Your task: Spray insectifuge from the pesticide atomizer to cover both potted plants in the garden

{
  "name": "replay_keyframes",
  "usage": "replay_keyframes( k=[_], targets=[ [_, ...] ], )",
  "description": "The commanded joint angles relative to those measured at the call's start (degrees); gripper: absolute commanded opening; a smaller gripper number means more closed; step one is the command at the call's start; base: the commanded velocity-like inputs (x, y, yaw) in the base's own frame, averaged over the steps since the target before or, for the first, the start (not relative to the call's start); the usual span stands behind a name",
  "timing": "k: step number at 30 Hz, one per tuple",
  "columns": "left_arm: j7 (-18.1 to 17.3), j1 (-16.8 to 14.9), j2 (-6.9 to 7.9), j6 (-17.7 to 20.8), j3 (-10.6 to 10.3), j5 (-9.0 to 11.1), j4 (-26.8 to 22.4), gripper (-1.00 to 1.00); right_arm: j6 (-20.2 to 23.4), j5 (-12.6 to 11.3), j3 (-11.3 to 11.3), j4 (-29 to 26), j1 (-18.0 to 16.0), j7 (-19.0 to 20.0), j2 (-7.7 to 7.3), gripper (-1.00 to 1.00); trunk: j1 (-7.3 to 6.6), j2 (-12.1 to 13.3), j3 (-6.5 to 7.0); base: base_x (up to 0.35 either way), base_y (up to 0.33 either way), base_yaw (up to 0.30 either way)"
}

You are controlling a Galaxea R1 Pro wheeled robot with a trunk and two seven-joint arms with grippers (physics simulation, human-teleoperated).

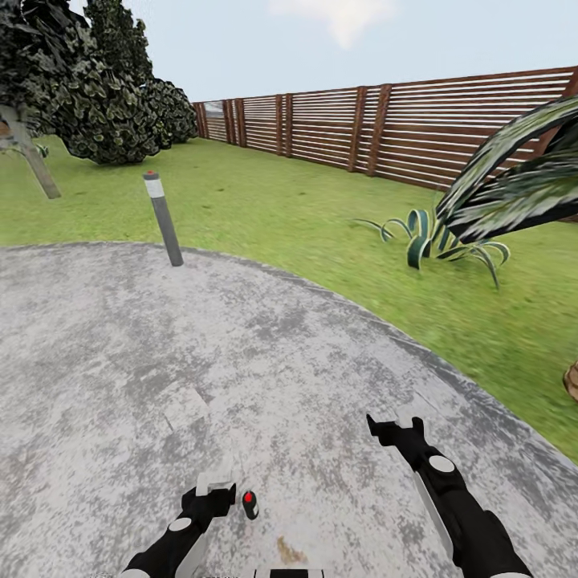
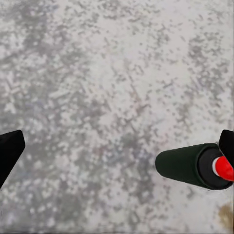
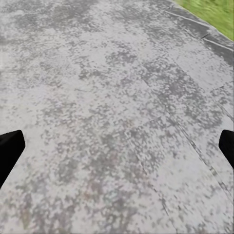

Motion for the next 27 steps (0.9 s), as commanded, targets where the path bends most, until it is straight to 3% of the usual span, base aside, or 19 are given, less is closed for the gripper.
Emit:
replay_keyframes(
  k=[1, 11, 15, 27],
  targets=[
    [0.0, 0.0, -0.05, -0.2, 0.3, -0.1, 0.1, 1.0, 0.3, 0.2, -0.1, -0.1, 0.0, 0.2, -0.02, 1.0, -0.01, 0.0, -0.05, 0.0, -0.063, 0.277],
    [0.0, 0.0, -0.05, -0.3, 0.3, -0.1, -0.2, 1.0, 0.3, 0.2, 0.0, 0.0, 0.0, 0.2, -0.02, 1.0, -0.01, 0.0, -0.05, 0.0, -0.007, 0.277],
    [0.0, 0.0, -0.05, -2.2, 0.3, -0.1, 0.0, 1.0, 0.3, 0.2, 0.0, 0.0, 0.0, 0.2, -0.02, 1.0, -0.01, 0.0, -0.05, 0.0, -0.041, 0.277],
    [0.0, 0.0, -0.06, -4.2, 0.2, -0.2, 0.4, 1.0, 0.3, 0.2, 0.0, 0.0, 0.0, 0.2, -0.02, 1.0, -0.01, 0.0, -0.05, 0.0, -0.242, 0.277]
  ],
)
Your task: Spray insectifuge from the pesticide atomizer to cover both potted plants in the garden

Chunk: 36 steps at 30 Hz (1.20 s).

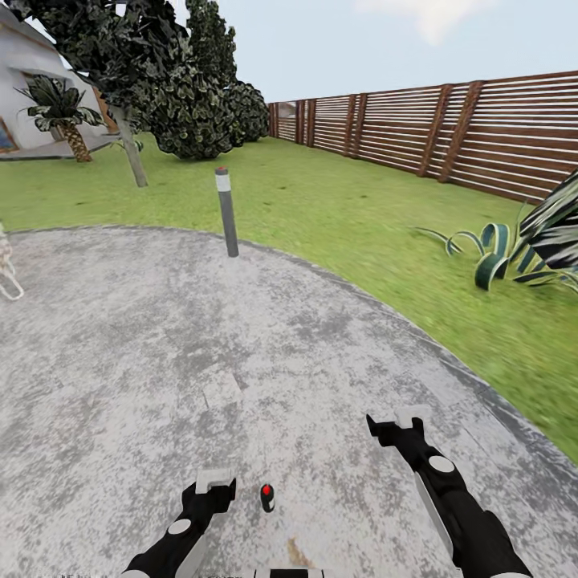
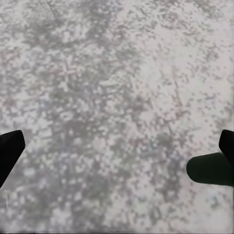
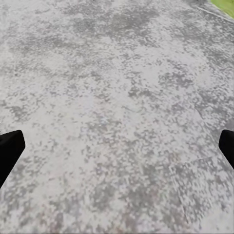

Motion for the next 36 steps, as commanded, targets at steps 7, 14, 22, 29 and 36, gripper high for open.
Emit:
replay_keyframes(
  k=[7, 14, 22, 29, 36],
  targets=[
    [0.0, 0.0, -0.04, -0.4, 0.4, 0.0, 0.1, 1.0, 0.3, 0.3, -0.1, -0.1, 0.0, 0.2, -0.02, 1.0, -0.01, 0.0, -0.05, 0.0, -0.116, 0.116],
    [0.0, 0.0, -0.04, -0.5, 0.4, 0.0, 0.1, 1.0, 0.2, 0.5, 0.0, 0.2, 0.0, 0.2, -0.16, 1.0, -0.01, 0.0, -0.05, 0.0, -0.01, 0.01],
    [0.0, 0.0, -0.04, -0.5, 0.3, 0.0, 0.2, 1.0, 0.2, 0.4, -0.1, 0.1, 0.0, 0.2, -0.17, 1.0, -0.01, 0.0, -0.05, 0.0, -0.093, 0.001],
    [0.0, 0.0, -0.04, -0.5, 0.3, 0.0, 0.2, 1.0, 0.2, 0.3, 0.0, -0.2, 0.0, 0.2, -0.11, 1.0, -0.01, 0.0, -0.05, 0.0, -0.251, 0.0],
    [0.0, 0.0, -0.04, -0.5, 0.3, -0.1, 0.2, 1.0, 0.2, 0.3, 0.0, -0.1, 0.0, 0.2, -0.1, 1.0, -0.01, 0.0, -0.05, 0.0, -0.101, 0.0]
  ],
)
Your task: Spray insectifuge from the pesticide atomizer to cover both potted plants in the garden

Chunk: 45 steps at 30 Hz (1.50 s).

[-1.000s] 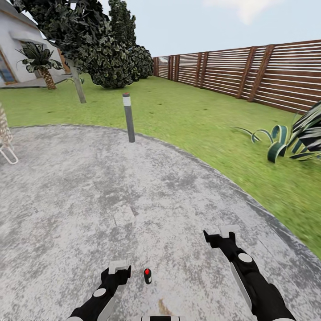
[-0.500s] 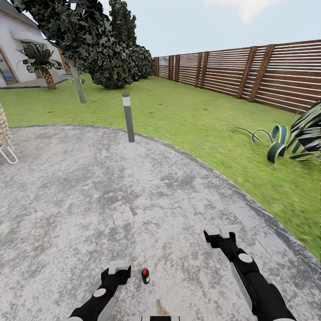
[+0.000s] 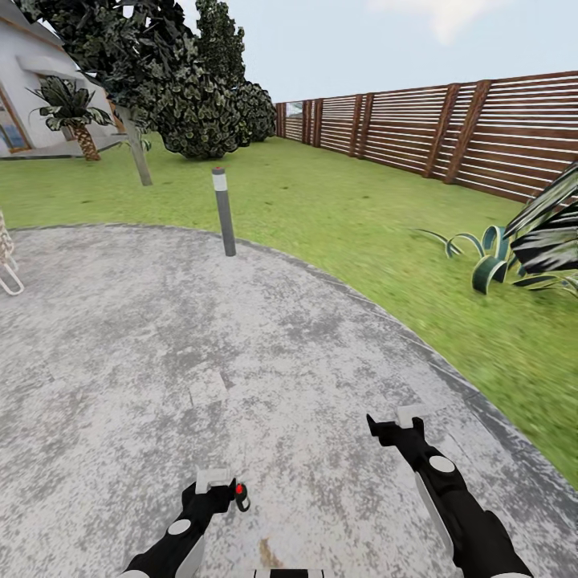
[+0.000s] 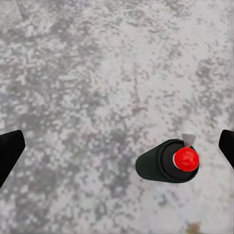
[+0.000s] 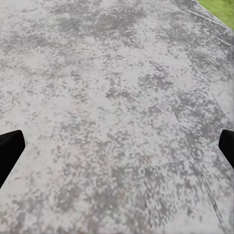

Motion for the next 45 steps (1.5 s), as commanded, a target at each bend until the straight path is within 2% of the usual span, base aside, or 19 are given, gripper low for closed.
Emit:
replay_keyframes(
  k=[1, 5, 7, 23, 30, 45],
  targets=[
    [0.0, 0.0, -0.04, -0.2, 0.3, -0.1, 0.0, 1.0, 0.3, 0.3, 0.0, -0.1, 0.0, 0.2, -0.01, 1.0, -0.01, 0.0, -0.05, 0.0, -0.009, 0.0],
    [0.0, 0.0, -0.04, -0.2, 0.4, -0.1, 0.0, 1.0, 0.4, 0.3, 0.0, -0.1, 0.0, 0.2, 0.04, 1.0, -0.01, 0.0, -0.05, 0.0, -0.004, 0.0],
    [0.0, 0.0, -0.04, -0.1, 0.4, -0.2, 0.0, 1.0, 0.4, 0.3, 0.0, -0.1, 0.0, 0.2, 0.06, 1.0, 0.04, 0.0, -0.49, 0.0, -0.001, 0.0],
    [0.1, -0.1, -0.04, 0.0, 0.5, -0.2, -0.5, 1.0, 0.5, 0.2, -0.2, -0.2, 0.0, 0.2, 0.08, 1.0, 0.45, -0.3, -5.06, 0.0, 0.0, 0.0],
    [1.2, 0.0, -0.04, -0.1, 0.3, -0.3, -0.4, 1.0, 0.5, 0.2, -0.2, -0.2, 0.0, 0.2, 0.08, 1.0, 0.45, -0.3, -5.57, 0.0, 0.0, 0.0],
    [1.4, 0.0, -0.13, -0.3, 0.1, -0.3, -0.4, 1.0, 0.5, 0.2, -0.1, -0.2, 0.0, 0.2, 0.08, 1.0, 0.45, -0.3, -5.61, 0.04, -0.094, 0.0]
  ],
)
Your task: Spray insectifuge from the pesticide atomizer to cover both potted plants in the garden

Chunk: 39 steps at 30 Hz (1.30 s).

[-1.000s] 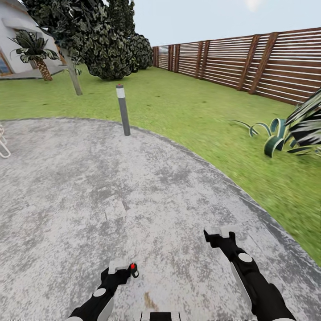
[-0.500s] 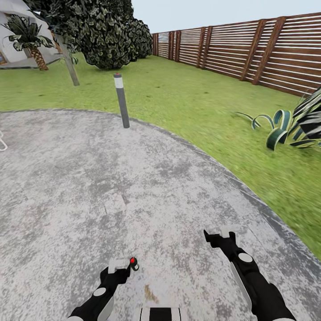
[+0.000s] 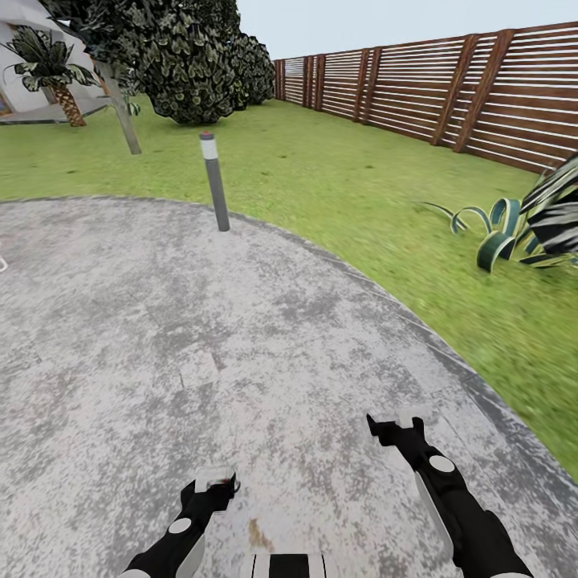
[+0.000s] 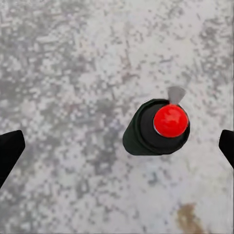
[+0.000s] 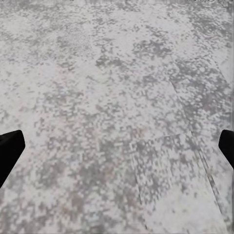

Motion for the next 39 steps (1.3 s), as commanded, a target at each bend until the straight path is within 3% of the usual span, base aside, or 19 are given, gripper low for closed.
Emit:
replay_keyframes(
  k=[1, 23, 29, 39],
  targets=[
    [0.0, 0.0, -0.04, -0.2, 0.3, -0.1, 0.0, 1.0, 0.3, 0.2, -0.1, -0.1, 0.0, 0.3, 0.0, 1.0, 0.01, 0.0, -0.04, 0.204, -0.139, 0.0],
    [-0.1, 0.3, 0.1, -0.4, 0.4, -0.2, 0.1, 1.0, 0.3, 0.2, 0.0, -1.2, 0.0, 0.3, 0.0, 1.0, 0.01, 0.0, -0.04, 0.026, -0.016, 0.0],
    [-0.3, 0.4, 0.33, -3.8, 0.4, -0.6, 0.5, 1.0, 0.3, 0.2, 0.0, -1.3, 0.0, 0.3, 0.0, 1.0, 0.01, 0.0, -0.04, 0.0, 0.0, 0.0],
    [-0.5, 0.4, 0.4, -4.6, 0.1, -0.8, 0.6, 1.0, 0.3, 0.2, 0.0, -1.3, 0.0, 0.3, 0.0, 1.0, 0.27, -0.1, -2.84, 0.0, 0.0, 0.0]
  ],
)
